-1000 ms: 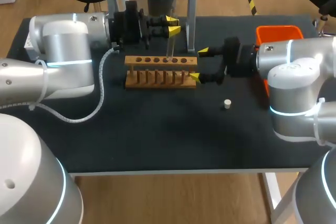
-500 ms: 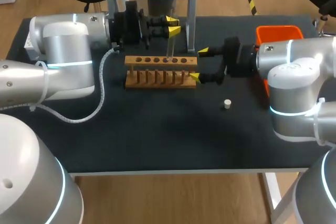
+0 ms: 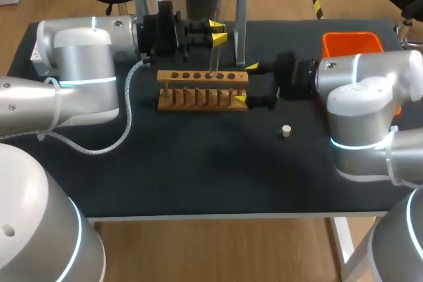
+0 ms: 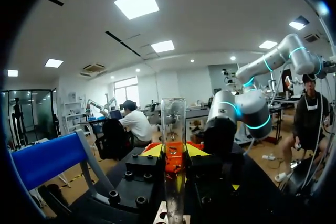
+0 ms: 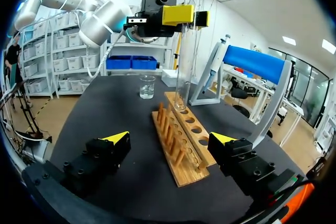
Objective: Invert the test tube, pick up the pipette, mount the tip to pipette, aspirate from beaker and dispense into the tube, eject the tip, return the pipette, and cap with the stopper.
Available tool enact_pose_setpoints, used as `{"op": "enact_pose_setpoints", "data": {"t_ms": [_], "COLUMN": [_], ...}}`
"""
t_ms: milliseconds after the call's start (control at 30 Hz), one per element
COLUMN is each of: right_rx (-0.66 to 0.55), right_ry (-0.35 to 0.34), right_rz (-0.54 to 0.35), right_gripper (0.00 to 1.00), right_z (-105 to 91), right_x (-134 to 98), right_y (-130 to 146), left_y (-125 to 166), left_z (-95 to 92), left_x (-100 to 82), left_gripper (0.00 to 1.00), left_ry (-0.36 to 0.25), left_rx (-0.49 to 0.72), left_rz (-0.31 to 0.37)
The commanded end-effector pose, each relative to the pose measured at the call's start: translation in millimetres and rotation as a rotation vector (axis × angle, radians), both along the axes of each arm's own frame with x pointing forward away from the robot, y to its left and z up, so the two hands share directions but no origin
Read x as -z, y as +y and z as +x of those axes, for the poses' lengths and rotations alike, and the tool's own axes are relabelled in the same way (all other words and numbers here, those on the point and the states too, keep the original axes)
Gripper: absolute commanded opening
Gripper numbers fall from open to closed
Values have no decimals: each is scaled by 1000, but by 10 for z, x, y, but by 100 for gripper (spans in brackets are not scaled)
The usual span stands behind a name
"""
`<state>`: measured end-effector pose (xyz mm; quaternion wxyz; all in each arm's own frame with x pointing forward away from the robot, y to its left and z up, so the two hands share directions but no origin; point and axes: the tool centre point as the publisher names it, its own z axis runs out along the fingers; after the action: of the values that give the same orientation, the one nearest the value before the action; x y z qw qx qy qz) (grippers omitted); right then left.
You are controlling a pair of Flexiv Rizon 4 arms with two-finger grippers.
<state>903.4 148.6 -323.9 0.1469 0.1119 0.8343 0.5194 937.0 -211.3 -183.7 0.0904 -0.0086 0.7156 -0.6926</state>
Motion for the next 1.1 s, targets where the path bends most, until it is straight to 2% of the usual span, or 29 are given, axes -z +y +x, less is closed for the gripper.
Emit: {"op": "enact_pose_setpoints", "data": {"t_ms": [33,1100], "right_rx": [25,103], "right_ry": [-6,12], "right_rz": [-1,-24], "right_gripper": [100,100], "right_z": [25,75], "right_x": [55,206], "right_y": [66,153], "left_y": [-6,-6], "left_z": [-3,-3], "left_x": [3,3], "left_gripper": [0,0], "left_ry": [0,0], "left_rx": [-3,-3], "left_rz": [0,0]}}
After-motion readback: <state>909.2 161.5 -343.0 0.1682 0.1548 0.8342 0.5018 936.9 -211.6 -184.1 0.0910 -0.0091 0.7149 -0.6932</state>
